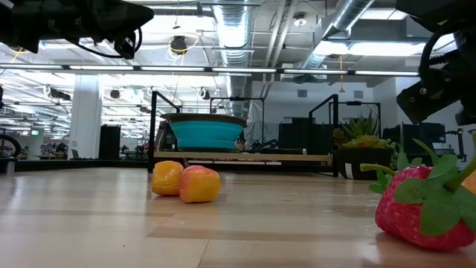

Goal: Pick & Place Fruit
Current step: Put the apple into the basket

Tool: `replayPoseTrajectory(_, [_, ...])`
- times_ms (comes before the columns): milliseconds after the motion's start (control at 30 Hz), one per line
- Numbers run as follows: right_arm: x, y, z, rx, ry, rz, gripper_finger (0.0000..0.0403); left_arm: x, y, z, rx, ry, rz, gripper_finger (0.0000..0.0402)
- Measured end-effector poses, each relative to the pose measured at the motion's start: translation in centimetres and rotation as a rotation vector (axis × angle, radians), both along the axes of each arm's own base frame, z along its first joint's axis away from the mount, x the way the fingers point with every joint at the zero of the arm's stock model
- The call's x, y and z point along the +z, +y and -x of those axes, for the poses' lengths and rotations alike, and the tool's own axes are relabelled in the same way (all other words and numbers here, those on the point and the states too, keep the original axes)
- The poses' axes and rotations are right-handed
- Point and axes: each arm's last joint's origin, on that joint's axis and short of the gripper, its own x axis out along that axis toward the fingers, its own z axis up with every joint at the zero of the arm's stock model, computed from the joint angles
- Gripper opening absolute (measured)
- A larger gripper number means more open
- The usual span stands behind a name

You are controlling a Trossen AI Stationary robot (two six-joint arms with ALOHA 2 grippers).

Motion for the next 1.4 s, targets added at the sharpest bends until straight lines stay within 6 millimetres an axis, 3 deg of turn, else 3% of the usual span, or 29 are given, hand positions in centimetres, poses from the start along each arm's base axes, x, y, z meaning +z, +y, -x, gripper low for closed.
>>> replayPoseTrajectory(433, [0.2,-1.8,-1.5,0.059,-0.056,0.023,0.0123,0.0,0.0,0.0,-0.001,0.0,0.0,0.0008])
replayPoseTrajectory(833, [3.0,-1.9,-4.2,0.164,-0.165,0.02,0.0098,0.0,0.0,0.0,0.0,0.0,0.0,0.0008])
replayPoseTrajectory(1133, [5.0,-0.6,-2.2,0.135,0.003,0.113,0.007,0.0,0.0,0.0,0.0,0.0,0.0,0.0008])
replayPoseTrajectory(1400, [5.9,1.3,0.3,0.096,0.051,0.169,0.0055,0.0,0.0,0.0,0.0,0.0,0.0,0.0008])
